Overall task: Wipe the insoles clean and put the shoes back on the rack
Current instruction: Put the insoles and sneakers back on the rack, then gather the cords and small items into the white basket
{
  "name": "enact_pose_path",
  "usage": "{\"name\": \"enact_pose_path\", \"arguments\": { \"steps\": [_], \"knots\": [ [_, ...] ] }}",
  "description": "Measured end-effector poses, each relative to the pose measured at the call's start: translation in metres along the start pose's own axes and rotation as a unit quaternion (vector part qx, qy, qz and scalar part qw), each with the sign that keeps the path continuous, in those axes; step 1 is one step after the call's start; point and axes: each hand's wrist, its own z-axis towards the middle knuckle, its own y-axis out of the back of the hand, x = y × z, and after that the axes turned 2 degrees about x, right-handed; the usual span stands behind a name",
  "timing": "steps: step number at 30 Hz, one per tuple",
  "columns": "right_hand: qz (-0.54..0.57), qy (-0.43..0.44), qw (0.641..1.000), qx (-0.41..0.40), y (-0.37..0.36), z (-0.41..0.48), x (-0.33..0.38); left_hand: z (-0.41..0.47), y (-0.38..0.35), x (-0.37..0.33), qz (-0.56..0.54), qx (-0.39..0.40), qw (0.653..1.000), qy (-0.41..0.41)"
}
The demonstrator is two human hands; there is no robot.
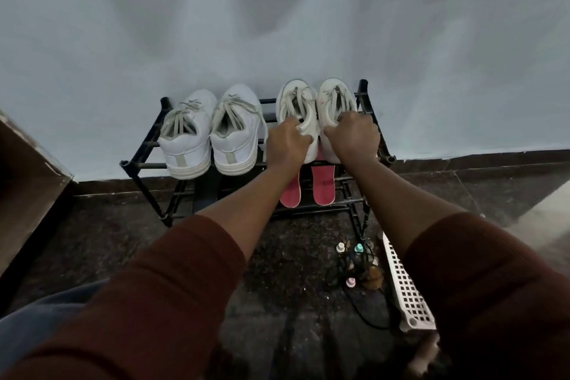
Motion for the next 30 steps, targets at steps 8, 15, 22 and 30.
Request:
{"name": "enact_pose_path", "arguments": {
  "steps": [8, 15, 22, 30],
  "knots": [
    [-0.043, -0.003, 0.996, 0.074, -0.013, 0.015, -0.004, 0.007, -0.016, 0.008, 0.008, 0.019, 1.0, 0.0],
    [0.067, 0.034, 0.995, 0.068, 0.002, -0.023, -0.034, -0.028, -0.017, 0.009, -0.071, 0.02, 0.997, 0.023],
    [0.006, -0.144, 0.989, 0.036, -0.013, -0.105, -0.119, -0.116, -0.052, 0.045, -0.059, 0.012, 0.998, 0.003],
    [-0.021, -0.309, 0.94, 0.143, -0.082, -0.182, -0.195, -0.171, -0.123, 0.136, 0.064, 0.152, 0.975, 0.152]
  ]
}}
